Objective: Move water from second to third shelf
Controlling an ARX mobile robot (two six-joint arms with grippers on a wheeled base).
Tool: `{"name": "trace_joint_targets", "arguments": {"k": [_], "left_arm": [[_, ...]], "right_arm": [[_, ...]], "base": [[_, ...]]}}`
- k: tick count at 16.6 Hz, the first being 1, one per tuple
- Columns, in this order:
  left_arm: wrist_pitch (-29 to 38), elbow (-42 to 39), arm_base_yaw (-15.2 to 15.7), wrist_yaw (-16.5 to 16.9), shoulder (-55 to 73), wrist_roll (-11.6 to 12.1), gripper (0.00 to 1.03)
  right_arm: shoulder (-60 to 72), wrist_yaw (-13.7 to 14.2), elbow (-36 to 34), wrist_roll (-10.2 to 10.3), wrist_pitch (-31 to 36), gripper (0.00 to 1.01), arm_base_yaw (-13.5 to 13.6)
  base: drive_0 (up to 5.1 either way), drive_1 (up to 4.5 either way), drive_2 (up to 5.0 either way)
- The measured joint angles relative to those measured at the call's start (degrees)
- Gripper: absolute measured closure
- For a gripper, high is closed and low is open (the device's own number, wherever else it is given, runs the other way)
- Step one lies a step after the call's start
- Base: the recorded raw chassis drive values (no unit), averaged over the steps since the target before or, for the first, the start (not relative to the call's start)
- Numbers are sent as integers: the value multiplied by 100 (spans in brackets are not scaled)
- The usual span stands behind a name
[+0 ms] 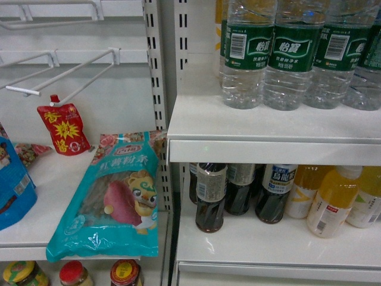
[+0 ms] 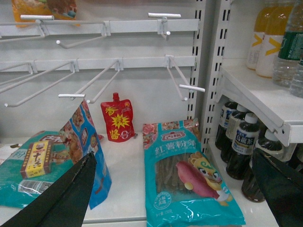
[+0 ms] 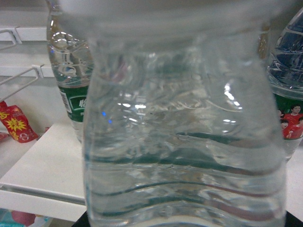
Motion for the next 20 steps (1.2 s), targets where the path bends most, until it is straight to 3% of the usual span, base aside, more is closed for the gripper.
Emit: {"name": "trace_joint_targets", "arguments": {"k": [5, 12, 15, 20], "left_arm": [[-2, 0, 0, 0, 0, 0, 5], [-2, 0, 0, 0, 0, 0, 5], [0, 0, 0, 0, 0, -2, 5], [-2, 0, 2, 0, 0, -2, 5]], "right_arm": [[1196, -20, 876, -13, 236, 58, -35], [2380, 225, 1930, 291, 24, 58, 140], [2686, 348, 2173, 415, 33, 58, 162], [2835, 452, 2288, 424, 74, 58, 157]], "base": [[0, 0, 0], [0, 0, 0], [0, 0, 0], [0, 0, 0]]}}
